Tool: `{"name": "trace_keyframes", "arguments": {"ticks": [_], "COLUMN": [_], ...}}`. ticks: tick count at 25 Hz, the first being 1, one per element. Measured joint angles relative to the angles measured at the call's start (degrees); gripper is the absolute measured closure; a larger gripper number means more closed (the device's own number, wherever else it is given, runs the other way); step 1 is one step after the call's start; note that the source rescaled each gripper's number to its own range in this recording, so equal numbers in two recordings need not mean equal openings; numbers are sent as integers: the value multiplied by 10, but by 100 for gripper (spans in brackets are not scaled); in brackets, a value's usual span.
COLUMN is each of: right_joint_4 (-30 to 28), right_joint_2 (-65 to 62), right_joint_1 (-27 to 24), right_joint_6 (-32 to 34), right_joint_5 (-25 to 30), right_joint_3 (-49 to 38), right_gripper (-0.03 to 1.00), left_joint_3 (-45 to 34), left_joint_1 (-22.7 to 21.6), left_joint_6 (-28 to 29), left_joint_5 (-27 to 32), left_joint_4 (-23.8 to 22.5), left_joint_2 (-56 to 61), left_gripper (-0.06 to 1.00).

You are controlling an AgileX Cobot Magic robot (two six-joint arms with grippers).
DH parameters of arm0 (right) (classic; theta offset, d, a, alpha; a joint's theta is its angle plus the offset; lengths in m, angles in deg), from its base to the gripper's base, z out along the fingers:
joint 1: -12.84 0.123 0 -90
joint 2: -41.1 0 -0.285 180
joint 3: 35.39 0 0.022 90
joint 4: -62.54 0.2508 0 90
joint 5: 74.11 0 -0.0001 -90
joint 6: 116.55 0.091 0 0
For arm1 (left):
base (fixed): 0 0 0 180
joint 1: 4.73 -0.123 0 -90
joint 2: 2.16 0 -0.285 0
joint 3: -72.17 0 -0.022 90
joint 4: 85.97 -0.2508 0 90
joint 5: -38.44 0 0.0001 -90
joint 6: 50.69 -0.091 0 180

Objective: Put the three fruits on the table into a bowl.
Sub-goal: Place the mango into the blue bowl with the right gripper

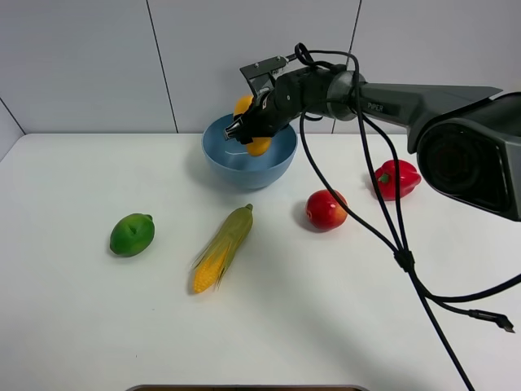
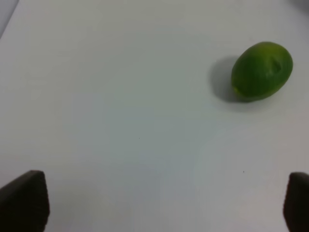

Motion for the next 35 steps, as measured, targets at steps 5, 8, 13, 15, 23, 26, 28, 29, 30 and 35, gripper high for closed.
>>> {"name": "trace_keyframes", "arguments": {"ticks": [5, 8, 13, 15, 23, 26, 28, 29, 30, 35], "right_joint_4": [12, 14, 14, 14, 14, 14, 14, 14, 14, 14], "right_joint_2": [16, 23, 30, 30, 30, 30, 30, 30, 30, 30], "right_joint_1": [0, 3, 5, 5, 5, 5, 5, 5, 5, 6], "right_joint_6": [0, -2, -6, -6, -6, -6, -6, -6, -6, -6], "right_joint_5": [-8, -8, -7, -7, -6, -6, -6, -7, -9, -17], "right_joint_3": [0, 0, 0, 1, 1, 1, 1, 1, 1, 1], "right_gripper": [40, 40, 40, 40, 40, 38, 30, 27, 23, 10], "left_joint_3": [0, 0, 0, 0, 0, 0, 0, 0, 0, 0], "left_joint_1": [0, 0, 0, 0, 0, 0, 0, 0, 0, 0], "left_joint_6": [0, 0, 0, 0, 0, 0, 0, 0, 0, 0], "left_joint_5": [0, 0, 0, 0, 0, 0, 0, 0, 0, 0], "left_joint_4": [0, 0, 0, 0, 0, 0, 0, 0, 0, 0], "left_joint_2": [0, 0, 0, 0, 0, 0, 0, 0, 0, 0], "left_gripper": [-6, -6, -6, -6, -6, -6, -6, -6, -6, -6]}}
